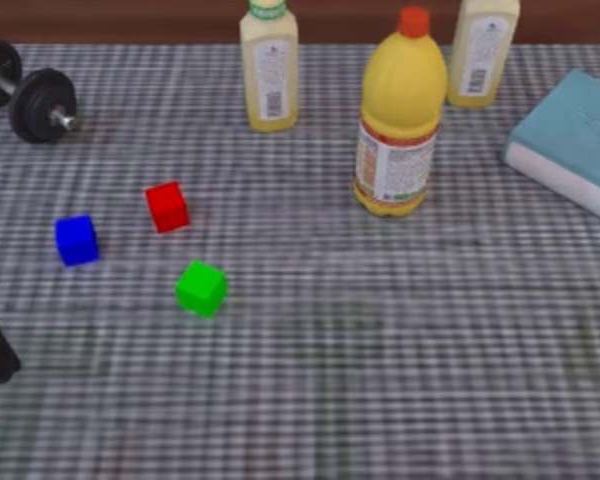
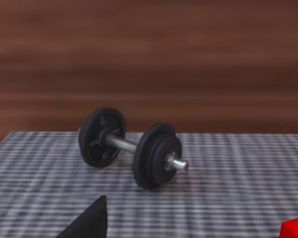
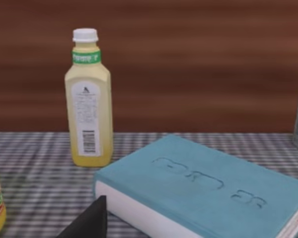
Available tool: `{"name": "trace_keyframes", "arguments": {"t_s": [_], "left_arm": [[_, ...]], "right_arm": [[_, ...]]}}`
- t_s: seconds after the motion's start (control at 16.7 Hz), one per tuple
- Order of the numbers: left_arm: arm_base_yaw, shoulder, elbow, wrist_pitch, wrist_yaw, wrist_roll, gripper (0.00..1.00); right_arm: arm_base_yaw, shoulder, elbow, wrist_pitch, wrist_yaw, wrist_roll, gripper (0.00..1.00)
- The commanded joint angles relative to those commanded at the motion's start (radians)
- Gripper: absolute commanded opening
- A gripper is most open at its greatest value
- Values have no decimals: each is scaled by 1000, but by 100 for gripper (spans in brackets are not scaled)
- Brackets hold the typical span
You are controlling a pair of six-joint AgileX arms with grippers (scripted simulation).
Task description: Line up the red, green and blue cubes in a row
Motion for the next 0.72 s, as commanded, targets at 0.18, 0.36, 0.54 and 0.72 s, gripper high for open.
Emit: {"name": "trace_keyframes", "arguments": {"t_s": [0.18, 0.36, 0.54, 0.72], "left_arm": [[-1, 6, 6, -4, 1, 2, 100], [-12, 72, 62, -47, 7, 22, 100], [-31, 210, 170, -135, 15, 66, 100], [-55, 412, 321, -263, 22, 132, 100]], "right_arm": [[0, 0, 0, 0, 0, 0, 100], [0, 0, 0, 0, 0, 0, 100], [0, 0, 0, 0, 0, 0, 100], [0, 0, 0, 0, 0, 0, 100]]}}
